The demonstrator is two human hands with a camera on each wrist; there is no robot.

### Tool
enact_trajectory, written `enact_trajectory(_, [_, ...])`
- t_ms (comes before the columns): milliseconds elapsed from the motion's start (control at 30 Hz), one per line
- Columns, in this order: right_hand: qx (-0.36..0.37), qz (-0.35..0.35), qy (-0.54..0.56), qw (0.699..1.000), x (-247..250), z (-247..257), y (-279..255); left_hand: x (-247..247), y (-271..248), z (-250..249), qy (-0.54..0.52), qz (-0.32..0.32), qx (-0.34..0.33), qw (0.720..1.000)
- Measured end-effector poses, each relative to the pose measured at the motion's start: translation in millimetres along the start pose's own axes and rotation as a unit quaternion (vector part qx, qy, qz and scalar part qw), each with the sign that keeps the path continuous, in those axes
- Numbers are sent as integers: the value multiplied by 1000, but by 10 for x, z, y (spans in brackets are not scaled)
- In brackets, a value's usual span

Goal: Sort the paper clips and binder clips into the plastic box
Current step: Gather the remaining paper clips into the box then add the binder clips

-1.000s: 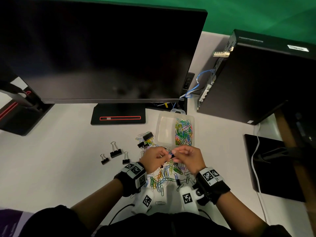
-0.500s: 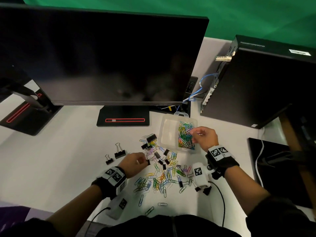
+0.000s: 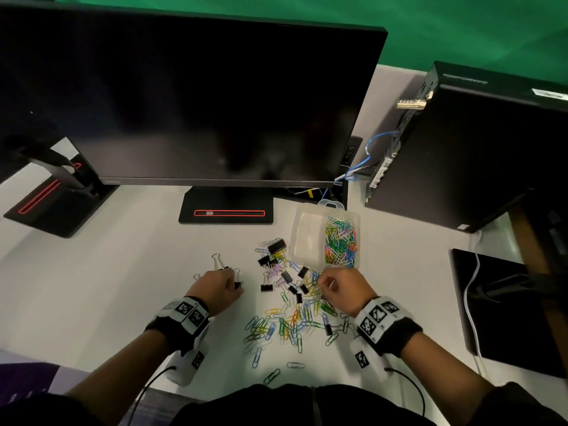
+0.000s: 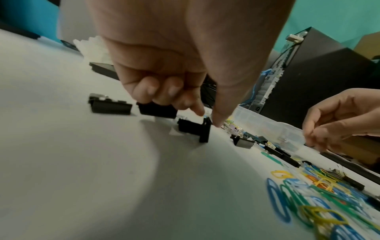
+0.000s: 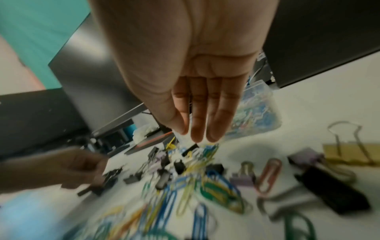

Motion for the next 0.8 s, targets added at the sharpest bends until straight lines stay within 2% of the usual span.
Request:
enact_trajectory(67, [-1,8,-48,999,-122,-56,-40,63,8,-121,6,-22,-20,1000])
enact_trajectory(200, [-4,16,-81,997,-296,-123,-64,113,22,-628,17,-40,-116,992])
enact_trajectory(367, [16,0,-94,995,-380,-158,-68,-49,99,-1206,6,-6,-210,978])
enact_trajectory(500, [33,-11,-70,997,-402,-174,-107,-160,183,-1413,36,-7,-212,977])
enact_trajectory(600, [35,-22,-45,998,-378,-201,-142,-233,238,-1434,48,3,-189,981])
enact_trajectory(700, [32,-43,-15,998,-317,-232,-139,-259,247,-1450,57,1,-193,979])
enact_trajectory(800, [16,-13,-20,1000,-348,-283,-104,-285,238,-1434,54,5,-208,977])
Point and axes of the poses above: each hand's wrist, its own y-axis towards the middle knuckle, its own x-axis out of the back of the hand, z = x × y, the point moved 8 cm from there along y, towards the middle knuckle, and after that the axes turned 14 degrees about y, right-handed, at the moved point
